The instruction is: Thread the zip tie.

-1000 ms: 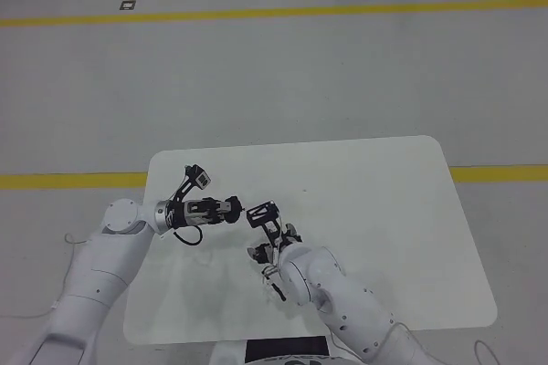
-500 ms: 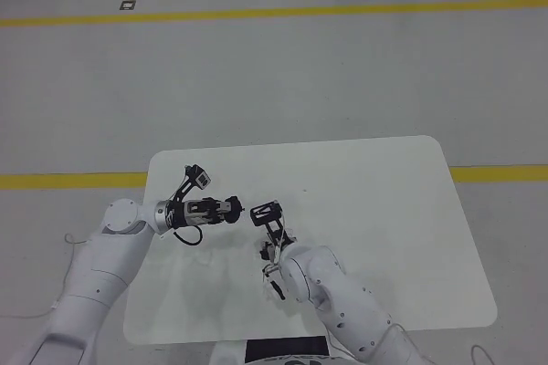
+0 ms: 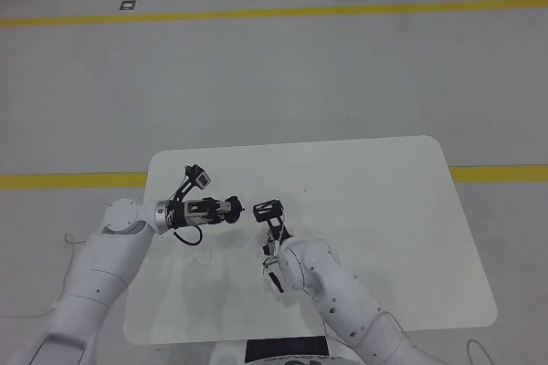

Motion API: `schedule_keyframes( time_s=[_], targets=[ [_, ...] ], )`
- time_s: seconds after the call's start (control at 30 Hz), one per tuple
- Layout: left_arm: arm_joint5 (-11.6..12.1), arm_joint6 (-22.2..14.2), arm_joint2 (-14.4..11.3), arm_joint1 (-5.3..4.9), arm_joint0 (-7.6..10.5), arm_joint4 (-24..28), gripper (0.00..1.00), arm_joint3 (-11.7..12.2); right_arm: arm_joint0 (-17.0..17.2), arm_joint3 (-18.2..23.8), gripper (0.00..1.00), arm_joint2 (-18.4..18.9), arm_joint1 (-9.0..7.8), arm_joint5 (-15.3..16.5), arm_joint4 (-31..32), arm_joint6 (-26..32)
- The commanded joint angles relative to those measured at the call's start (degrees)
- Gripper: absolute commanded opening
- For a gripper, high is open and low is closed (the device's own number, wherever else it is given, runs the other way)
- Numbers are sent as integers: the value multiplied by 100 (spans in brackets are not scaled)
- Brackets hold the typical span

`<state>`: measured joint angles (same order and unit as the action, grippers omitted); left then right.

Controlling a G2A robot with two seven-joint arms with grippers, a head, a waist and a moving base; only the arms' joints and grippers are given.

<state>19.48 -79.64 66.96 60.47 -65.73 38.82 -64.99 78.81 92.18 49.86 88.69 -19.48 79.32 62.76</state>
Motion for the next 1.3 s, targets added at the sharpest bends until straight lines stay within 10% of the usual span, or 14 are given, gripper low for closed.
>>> schedule_keyframes(
  time_s=[0.0,1.27],
  targets=[
    [0,0,0,0,0,0,0,0,-35,-136,14,34,38,0,-14,-21],
    [0,0,0,0,0,0,0,0,-246,-1238,12,129,766,0,965,149]
  ],
)
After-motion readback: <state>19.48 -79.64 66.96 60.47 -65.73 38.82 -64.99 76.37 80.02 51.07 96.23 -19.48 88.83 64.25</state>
